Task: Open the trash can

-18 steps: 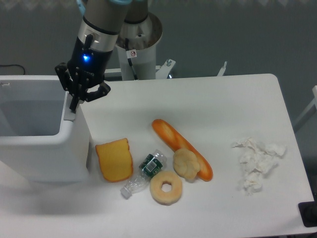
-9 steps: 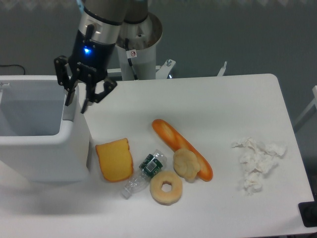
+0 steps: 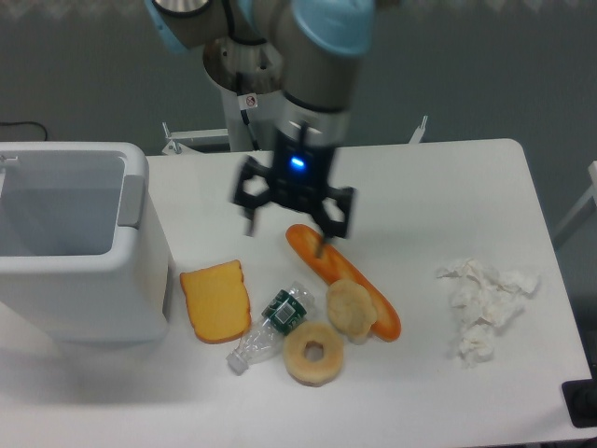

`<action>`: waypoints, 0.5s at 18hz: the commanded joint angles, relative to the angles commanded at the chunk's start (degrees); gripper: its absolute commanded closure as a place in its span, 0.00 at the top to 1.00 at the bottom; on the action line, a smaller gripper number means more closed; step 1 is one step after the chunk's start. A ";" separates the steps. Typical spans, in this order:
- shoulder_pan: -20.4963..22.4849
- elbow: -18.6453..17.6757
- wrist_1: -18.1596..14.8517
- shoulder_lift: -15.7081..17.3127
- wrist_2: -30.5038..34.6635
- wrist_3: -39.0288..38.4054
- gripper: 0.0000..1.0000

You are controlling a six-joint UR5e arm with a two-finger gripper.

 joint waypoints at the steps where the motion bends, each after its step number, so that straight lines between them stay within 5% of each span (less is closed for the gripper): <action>1: 1.23 0.26 0.62 -0.88 0.97 2.64 1.00; 9: 2.82 4.13 1.85 -9.58 9.85 19.70 1.00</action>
